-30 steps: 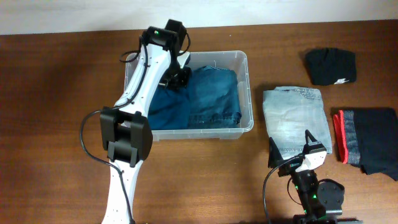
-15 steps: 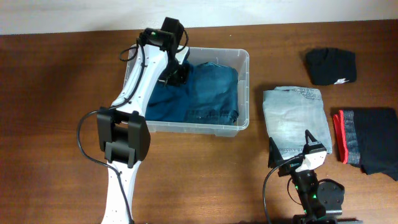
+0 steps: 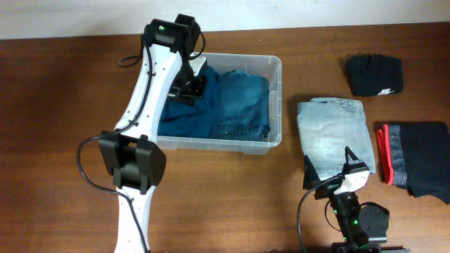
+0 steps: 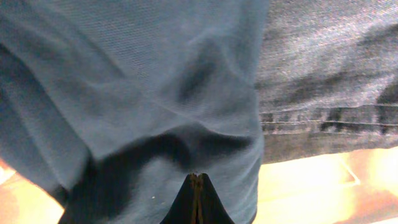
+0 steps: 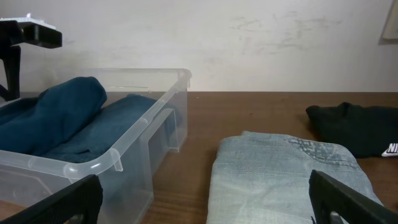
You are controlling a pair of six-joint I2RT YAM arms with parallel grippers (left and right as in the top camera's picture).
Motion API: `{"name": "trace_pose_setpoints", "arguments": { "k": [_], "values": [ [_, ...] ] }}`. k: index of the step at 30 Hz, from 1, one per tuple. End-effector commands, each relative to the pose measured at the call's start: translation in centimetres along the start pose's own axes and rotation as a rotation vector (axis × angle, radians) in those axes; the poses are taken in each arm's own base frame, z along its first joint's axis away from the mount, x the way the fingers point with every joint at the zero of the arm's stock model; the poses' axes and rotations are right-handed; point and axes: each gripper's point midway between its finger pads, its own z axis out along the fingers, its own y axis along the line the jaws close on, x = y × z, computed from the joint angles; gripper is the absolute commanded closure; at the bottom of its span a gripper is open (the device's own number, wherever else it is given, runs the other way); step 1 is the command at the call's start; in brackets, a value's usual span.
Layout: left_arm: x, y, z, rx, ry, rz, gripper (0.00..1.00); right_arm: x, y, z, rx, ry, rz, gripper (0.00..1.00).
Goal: Pack container
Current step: 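Press and tuck the teal cloth down with the left gripper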
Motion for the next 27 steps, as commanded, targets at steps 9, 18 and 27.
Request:
{"name": "trace_pose_setpoints", "arguments": {
  "k": [9,18,27],
  "values": [
    [3.6,-0.2,4.1,0.039,0.18,0.001,0.99,0.2,-0.4,0.0,0.017,0.002,0.001,0.02],
    [3.4,-0.8,6.8,0.086,0.18,0.013,0.99,0.2,-0.4,0.0,0.017,0.002,0.001,0.01],
    [-1.9,-1.7,0.7,0.082,-0.085,0.06,0.99,0.2,-0.4,0.0,0.017,0.002,0.001,0.02]
  ]
}}
